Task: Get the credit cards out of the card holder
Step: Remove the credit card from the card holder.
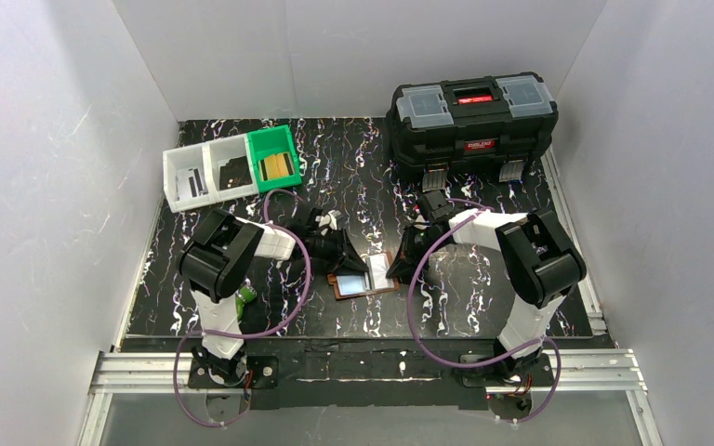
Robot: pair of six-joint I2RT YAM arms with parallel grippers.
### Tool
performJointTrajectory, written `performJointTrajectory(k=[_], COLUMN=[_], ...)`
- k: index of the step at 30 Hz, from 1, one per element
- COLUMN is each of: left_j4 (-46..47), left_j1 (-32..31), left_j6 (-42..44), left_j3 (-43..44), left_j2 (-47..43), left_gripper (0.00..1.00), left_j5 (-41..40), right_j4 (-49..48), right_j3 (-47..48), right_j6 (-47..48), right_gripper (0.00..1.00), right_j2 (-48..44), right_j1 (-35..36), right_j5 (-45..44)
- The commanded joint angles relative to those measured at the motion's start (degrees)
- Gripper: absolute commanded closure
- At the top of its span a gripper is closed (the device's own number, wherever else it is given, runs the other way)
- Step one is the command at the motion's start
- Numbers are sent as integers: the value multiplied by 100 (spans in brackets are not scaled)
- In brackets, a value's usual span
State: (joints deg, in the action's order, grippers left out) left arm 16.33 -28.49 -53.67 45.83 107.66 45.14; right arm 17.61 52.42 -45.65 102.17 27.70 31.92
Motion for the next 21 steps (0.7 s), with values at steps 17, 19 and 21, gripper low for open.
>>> performJointTrajectory(k=[17, 19, 21], left_j4=[21, -143, -396], left_j1=[30, -3, -47], left_j6=[-71, 9, 130], left_j3=[-143, -50, 33], left_j2=[106, 58, -12], left_gripper=[93, 96, 99], left_j5=[-191, -265, -389], right_j4=[449, 465, 472], right_j3=[113, 126, 139], right_j6=[378, 382, 392], right_gripper=[99, 99, 99], right_j2=[364, 365, 358], right_j1=[-28, -28, -28], right_j5=[-1265, -1300, -1327])
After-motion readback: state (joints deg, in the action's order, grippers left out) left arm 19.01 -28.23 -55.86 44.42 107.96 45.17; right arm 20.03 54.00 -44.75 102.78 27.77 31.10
